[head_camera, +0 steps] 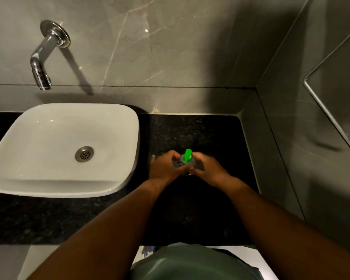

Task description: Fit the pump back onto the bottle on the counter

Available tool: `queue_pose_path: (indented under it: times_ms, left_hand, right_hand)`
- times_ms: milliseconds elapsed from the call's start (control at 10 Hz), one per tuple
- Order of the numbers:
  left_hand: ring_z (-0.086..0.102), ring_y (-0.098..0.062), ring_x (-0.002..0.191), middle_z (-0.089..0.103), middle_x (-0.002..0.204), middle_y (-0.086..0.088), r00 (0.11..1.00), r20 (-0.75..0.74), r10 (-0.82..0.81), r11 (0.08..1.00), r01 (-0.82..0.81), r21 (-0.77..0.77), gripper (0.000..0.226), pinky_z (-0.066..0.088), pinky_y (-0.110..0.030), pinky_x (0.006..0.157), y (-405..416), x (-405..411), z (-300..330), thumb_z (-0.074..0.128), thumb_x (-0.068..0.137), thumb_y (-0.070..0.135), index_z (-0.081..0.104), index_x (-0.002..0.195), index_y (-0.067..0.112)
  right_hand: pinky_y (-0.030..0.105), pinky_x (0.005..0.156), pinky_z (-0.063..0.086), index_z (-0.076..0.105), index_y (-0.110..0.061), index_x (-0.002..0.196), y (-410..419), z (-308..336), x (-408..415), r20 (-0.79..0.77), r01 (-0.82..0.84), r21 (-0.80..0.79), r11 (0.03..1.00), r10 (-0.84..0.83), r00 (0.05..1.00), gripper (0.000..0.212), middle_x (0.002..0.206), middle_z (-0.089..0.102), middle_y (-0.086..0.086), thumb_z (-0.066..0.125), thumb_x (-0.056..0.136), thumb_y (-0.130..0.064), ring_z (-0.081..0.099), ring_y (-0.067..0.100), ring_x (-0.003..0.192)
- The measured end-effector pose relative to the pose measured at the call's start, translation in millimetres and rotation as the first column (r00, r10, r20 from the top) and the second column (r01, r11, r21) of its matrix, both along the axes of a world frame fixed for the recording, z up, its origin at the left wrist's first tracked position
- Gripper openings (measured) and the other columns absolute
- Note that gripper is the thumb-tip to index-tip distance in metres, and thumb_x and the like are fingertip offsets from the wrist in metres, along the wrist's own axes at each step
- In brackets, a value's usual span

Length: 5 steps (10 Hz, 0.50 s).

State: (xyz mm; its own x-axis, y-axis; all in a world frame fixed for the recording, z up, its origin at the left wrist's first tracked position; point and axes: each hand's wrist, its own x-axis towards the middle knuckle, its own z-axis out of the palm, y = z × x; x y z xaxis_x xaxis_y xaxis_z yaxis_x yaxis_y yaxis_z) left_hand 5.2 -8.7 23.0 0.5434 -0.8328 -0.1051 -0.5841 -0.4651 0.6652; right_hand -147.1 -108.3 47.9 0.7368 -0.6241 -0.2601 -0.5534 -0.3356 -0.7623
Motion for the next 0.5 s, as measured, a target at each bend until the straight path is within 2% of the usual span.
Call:
queue_pose_path:
  times_ms: [100,200,300,400,500]
  left_hand:
    - [0.062,-0.008,0.092,0.069,0.089,0.016,0.998,0.031,-0.05,0.999,0.05,0.005,0.06,0.024,-0.047,0.107,2.5,1.4,0.8,0.057,0.052,0.087,0.053,0.091,0.041]
    - [0.062,-0.01,0.098,0.069,0.097,0.017,0.99,0.045,-0.132,0.991,0.133,-0.019,0.044,0.023,-0.051,0.11,9.4,8.2,-1.5,0.059,0.066,0.073,0.053,0.096,0.041]
    - [0.062,-0.012,0.1,0.068,0.101,0.014,0.985,0.039,-0.165,0.984,0.168,-0.065,0.028,0.032,-0.055,0.105,13.3,11.4,-5.8,0.066,0.077,0.048,0.057,0.1,0.036]
    - [0.063,-0.012,0.099,0.068,0.099,0.014,0.99,0.001,-0.141,0.985,0.141,-0.099,0.026,0.035,-0.051,0.104,13.1,8.6,-6.5,0.068,0.077,0.042,0.057,0.099,0.034]
    - [0.06,-0.013,0.111,0.066,0.114,0.015,0.991,0.043,-0.129,0.992,0.128,0.022,0.041,0.012,-0.053,0.115,16.6,8.6,-11.9,0.068,0.076,0.047,0.052,0.114,0.039]
  right_hand:
    - [0.041,0.096,0.051,0.056,-0.02,0.125,-1.1,0.2,3.7,-0.012,0.034,0.026,0.999,-0.034,0.999,0.05,0.117,0.068,0.004,0.074,0.078,-0.02,0.064,0.017,0.106]
    - [0.036,0.098,0.05,0.056,-0.021,0.127,-6.0,-1.8,4.2,-0.021,-0.001,0.017,1.0,0.001,1.0,0.05,0.12,0.067,0.003,0.072,0.08,-0.015,0.063,0.014,0.108]
    - [0.032,0.098,0.048,0.054,-0.021,0.13,-7.4,-0.6,2.6,-0.061,-0.015,-0.017,1.0,0.014,0.998,0.051,0.123,0.065,0.003,0.069,0.082,-0.011,0.061,0.013,0.11]
    - [0.036,0.102,0.047,0.051,-0.015,0.133,-8.3,-0.1,3.5,-0.035,-0.049,-0.002,0.999,0.049,0.998,0.053,0.127,0.063,0.008,0.067,0.083,-0.008,0.06,0.018,0.115]
    - [0.031,0.107,0.04,0.043,-0.017,0.14,-8.1,1.7,0.0,-0.044,-0.04,-0.009,0.999,0.039,0.998,0.064,0.139,0.054,0.009,0.069,0.083,-0.009,0.051,0.018,0.126]
